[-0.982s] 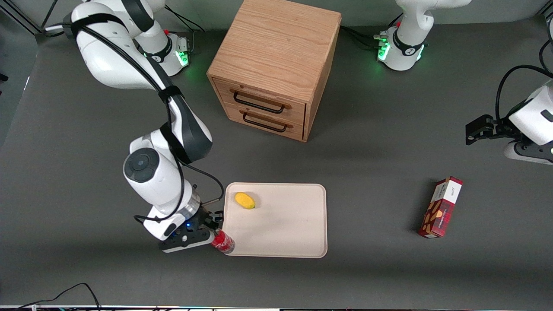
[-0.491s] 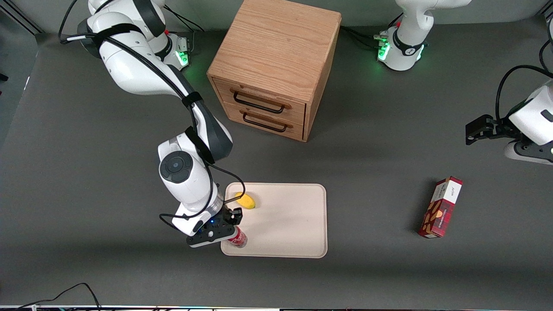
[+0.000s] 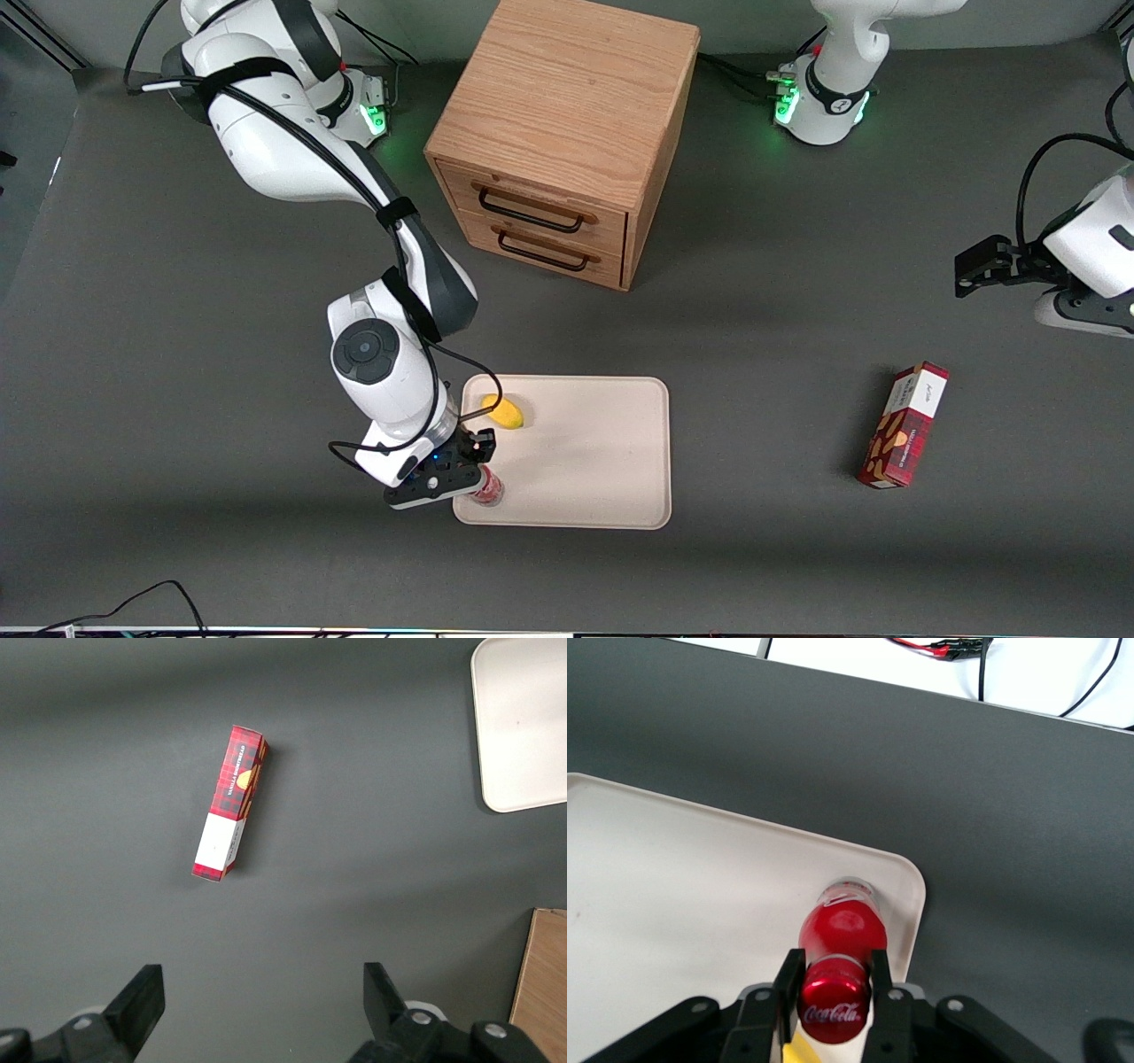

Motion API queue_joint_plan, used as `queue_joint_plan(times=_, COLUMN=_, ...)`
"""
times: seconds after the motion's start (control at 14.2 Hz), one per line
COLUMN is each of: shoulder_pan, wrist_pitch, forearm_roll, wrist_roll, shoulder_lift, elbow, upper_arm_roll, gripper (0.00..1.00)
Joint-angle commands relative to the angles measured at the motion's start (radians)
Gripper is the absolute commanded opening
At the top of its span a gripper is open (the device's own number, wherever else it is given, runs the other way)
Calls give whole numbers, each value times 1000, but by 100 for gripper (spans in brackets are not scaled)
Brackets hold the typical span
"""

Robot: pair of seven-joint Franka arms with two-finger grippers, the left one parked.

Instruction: Place coke bottle on tray

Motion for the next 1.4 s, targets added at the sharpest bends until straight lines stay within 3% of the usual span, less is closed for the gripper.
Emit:
queue_joint_plan(times=0.0, shoulder_pan=2, wrist_pitch=4, forearm_roll=-25, wrist_roll=36, shoulder_lift=10, elbow=8, upper_arm_roll=-5, gripper=99)
queue_joint_plan(times=0.28, shoulder_pan=-5, wrist_pitch=-45, forearm_roll=-14, wrist_roll=36, shoulder_lift=-31, elbow=11, upper_arm_roll=-4, gripper=100)
queue_joint_plan(times=0.56, shoulder_pan=-20, wrist_pitch=-314, forearm_roll=-11, wrist_roll=37, shoulder_lift=-189, elbow=-35, upper_arm_roll=-1, gripper=100)
queue_joint_plan(times=0.91, shoulder_pan=-180, wrist_pitch=-359, forearm_roll=-8, wrist_roll=7, shoulder_lift=-551, elbow=-389, upper_arm_roll=70, gripper=100)
queue_joint_plan(times=1.19, shoulder_pan=-319, wrist_pitch=-431, forearm_roll=-7, wrist_roll=-59, shoulder_lift=-730, elbow=-524, upper_arm_roll=119, gripper=100)
queue_joint_plan(times=1.33, shoulder_pan=-382, wrist_pitch=-497, forearm_roll=73, wrist_roll=-143, shoulder_lift=-786, elbow=-529, upper_arm_roll=118, gripper=100)
